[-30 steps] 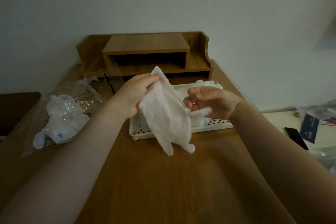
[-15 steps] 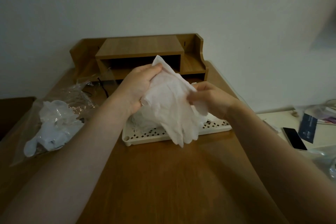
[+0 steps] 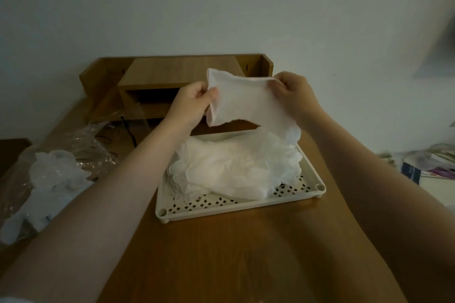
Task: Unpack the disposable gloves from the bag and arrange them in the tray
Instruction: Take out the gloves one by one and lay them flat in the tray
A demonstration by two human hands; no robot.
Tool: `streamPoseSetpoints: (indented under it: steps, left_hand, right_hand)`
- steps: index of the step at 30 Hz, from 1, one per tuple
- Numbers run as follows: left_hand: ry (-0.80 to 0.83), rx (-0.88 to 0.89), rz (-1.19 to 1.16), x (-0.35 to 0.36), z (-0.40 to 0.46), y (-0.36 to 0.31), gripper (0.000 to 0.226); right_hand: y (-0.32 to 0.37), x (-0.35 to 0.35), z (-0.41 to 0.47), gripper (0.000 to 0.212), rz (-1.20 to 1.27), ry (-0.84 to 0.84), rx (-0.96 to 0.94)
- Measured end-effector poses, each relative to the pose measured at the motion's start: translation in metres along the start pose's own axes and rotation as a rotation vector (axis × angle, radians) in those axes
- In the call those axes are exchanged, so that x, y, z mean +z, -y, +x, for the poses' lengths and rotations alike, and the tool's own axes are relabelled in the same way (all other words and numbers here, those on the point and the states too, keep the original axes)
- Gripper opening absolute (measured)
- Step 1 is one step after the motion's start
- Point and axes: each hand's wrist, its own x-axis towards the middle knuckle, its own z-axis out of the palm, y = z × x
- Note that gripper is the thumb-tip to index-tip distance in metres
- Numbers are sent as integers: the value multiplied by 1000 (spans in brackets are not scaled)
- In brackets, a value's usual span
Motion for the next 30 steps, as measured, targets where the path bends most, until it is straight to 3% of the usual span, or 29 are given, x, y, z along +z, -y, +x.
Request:
streamPoseSetpoints:
  steps: [2,4,7,13,16,21,23,25,26,28,30]
  left_hand:
    - [18,73,32,-4,10,-4,12]
    - [54,162,125,-12,14,0,17]
    - [137,261,325,-24,2,18,16]
    - [401,438,737,-45,-39,61,27]
    - [430,542,906,-52,-50,65,38]
    - [597,452,1265,-54,-66,58,41]
    - [512,459,1184,-54,-73,56,39]
    - [263,619,989,-43,-81,55,46]
    - [165,648,949,-33,-85,52,45]
    - [169,561,1001,-5,-89,44,42]
    - [312,421,1115,18,-89,49,50]
  right_hand:
    - [2,-5,10,19,-126,-74,-139]
    - [0,-9,7,18,-264,-36,-293]
    - [-15,-3,-17,11,-408,182,-473]
    - [-31,15,-71,17,-488,534,-578]
    - [-31,19,-82,25,-529,637,-526]
    - [-26,23,-98,79,-340,702,-261]
    - [-23,24,-99,66,-322,575,-206]
    - [-20,32,-97,42,-433,404,-311]
    - [-20,38,-95,40,-472,410,-335]
    - [-24,50,-94,62,-577,580,-309]
    - [-34,64,-95,81,-701,682,-351]
